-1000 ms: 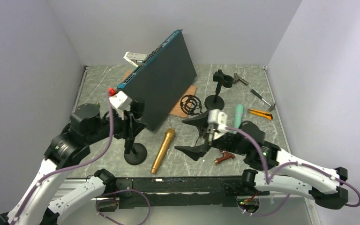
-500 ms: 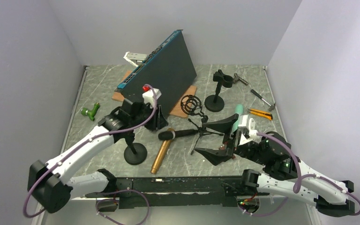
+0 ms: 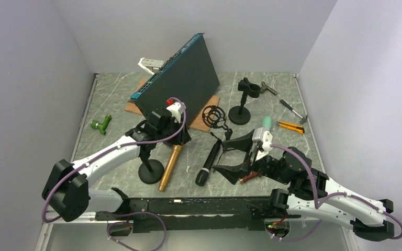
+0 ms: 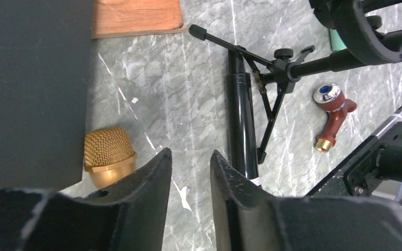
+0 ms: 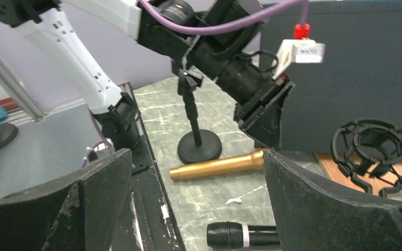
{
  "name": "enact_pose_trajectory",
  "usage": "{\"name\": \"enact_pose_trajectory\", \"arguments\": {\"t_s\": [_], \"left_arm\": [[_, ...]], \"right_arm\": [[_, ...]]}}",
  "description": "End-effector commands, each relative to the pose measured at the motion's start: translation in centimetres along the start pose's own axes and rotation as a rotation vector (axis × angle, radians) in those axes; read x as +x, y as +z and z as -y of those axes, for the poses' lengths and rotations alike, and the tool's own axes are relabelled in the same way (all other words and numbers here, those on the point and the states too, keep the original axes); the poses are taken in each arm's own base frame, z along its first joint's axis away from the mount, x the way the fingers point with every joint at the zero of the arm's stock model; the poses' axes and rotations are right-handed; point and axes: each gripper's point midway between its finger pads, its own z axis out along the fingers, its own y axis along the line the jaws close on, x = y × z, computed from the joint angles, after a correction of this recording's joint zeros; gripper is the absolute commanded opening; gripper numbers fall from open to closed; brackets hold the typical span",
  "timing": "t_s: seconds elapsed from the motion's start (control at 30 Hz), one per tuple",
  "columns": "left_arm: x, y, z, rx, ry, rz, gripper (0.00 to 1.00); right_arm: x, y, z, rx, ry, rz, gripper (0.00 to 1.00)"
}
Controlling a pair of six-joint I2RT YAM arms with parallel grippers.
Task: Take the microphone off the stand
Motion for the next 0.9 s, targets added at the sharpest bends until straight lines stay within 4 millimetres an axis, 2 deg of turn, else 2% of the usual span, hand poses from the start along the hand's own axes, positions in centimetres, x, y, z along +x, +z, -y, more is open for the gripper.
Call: {"name": "enact_pose_trajectory", "arguments": {"t_s": [0.0, 0.13, 0.23, 0.33, 0.47, 0.6, 0.63, 0.7, 0.73, 0.77, 0.8, 0.83, 0.87], "left_arm": [[-2.5, -2.1, 2.6, 0.108, 0.021, 0.105, 0.41], [-4.7, -5.9, 4.8, 0.181, 0.064, 0.203, 0.48], [-7.4, -9.8, 6.4, 0.213, 0.109, 0.303, 0.51], [-9.6, -13.7, 7.1, 0.197, 0.153, 0.385, 0.54], [-11.3, -18.0, 6.9, 0.139, 0.186, 0.471, 0.55], [-12.1, -21.2, 5.7, 0.048, 0.163, 0.535, 0.55], [-12.3, -21.8, 5.2, 0.017, 0.154, 0.543, 0.53], [-12.3, -22.6, 4.6, -0.025, 0.151, 0.541, 0.41], [-12.1, -22.8, 4.6, -0.028, 0.16, 0.53, 0.44], [-12.0, -22.9, 4.6, -0.031, 0.169, 0.524, 0.58], [-12.0, -23.1, 4.5, -0.037, 0.169, 0.522, 0.77], [-12.0, -23.5, 4.6, -0.034, 0.17, 0.529, 0.89], [-12.1, -23.8, 4.7, -0.027, 0.173, 0.542, 0.96]], "right_arm": [[0.8, 0.2, 2.0, 0.129, 0.045, -0.041, 0.97], [2.2, -0.4, 4.8, 0.309, 0.079, -0.111, 0.97], [2.5, -1.6, 7.0, 0.452, 0.093, -0.138, 0.99], [2.0, -3.0, 8.1, 0.525, 0.093, -0.131, 1.0], [1.3, -5.4, 9.3, 0.623, 0.112, -0.118, 1.0], [0.9, -8.3, 10.8, 0.75, 0.148, -0.112, 1.0], [0.8, -9.0, 11.1, 0.775, 0.155, -0.111, 1.0], [0.7, -10.3, 11.4, 0.813, 0.161, -0.12, 1.0], [0.6, -10.8, 11.6, 0.825, 0.162, -0.122, 1.0], [0.4, -11.2, 11.7, 0.836, 0.16, -0.122, 1.0], [0.2, -11.6, 11.8, 0.848, 0.158, -0.121, 1.0], [-0.1, -12.0, 11.8, 0.854, 0.158, -0.121, 1.0], [-0.5, -12.4, 11.9, 0.859, 0.158, -0.118, 1.0]]}}
